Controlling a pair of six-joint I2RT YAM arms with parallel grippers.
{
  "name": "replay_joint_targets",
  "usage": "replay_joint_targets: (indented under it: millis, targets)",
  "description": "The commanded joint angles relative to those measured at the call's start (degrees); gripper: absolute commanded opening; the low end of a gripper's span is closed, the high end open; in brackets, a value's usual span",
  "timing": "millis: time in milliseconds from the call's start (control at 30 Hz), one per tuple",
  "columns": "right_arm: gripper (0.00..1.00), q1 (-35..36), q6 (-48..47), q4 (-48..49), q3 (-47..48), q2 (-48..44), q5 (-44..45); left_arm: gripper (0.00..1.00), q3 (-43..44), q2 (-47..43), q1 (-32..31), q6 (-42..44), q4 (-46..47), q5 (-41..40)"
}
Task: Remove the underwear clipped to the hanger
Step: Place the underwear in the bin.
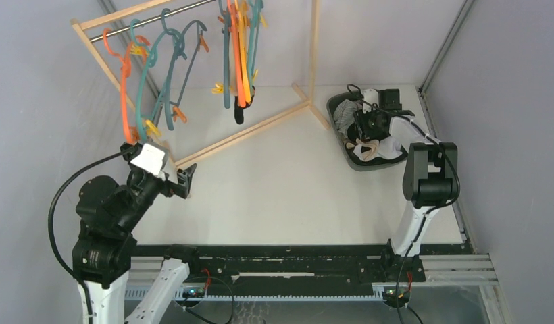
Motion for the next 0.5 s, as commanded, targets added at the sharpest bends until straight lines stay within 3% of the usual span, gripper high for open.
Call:
replay_joint_targets:
  millis: [0, 33, 133, 333, 467]
  targets:
    - [0.61, -0.2, -0.9, -3.2, 3.7, -5.7, 2.5, 0.99, 4.6, 4.4, 0.3, -0.5, 0.4, 2.7]
    - [0.72, 0.0, -1.0, -3.8, 4.0, -6.9, 2.6, 0.99, 5.4, 5.2, 0.4, -0.9, 0.4, 3.0]
    - [0.89, 0.8, -1.5, -5.1, 3.8, -11.2, 2.8, 0.98, 9.0, 8.3, 0.3, -1.8, 0.3, 3.5]
    - [0.92, 2.3, -1.8, -7.8, 2.9, -20.6, 1.1, 0.96, 17.1, 14.0, -0.9, -2.6, -2.2, 1.1]
    - [0.92, 3.0, -0.3, -8.9, 1.2, -26.5, -0.5, 0.94, 23.2, 18.1, -5.1, -2.7, -4.4, -3.9]
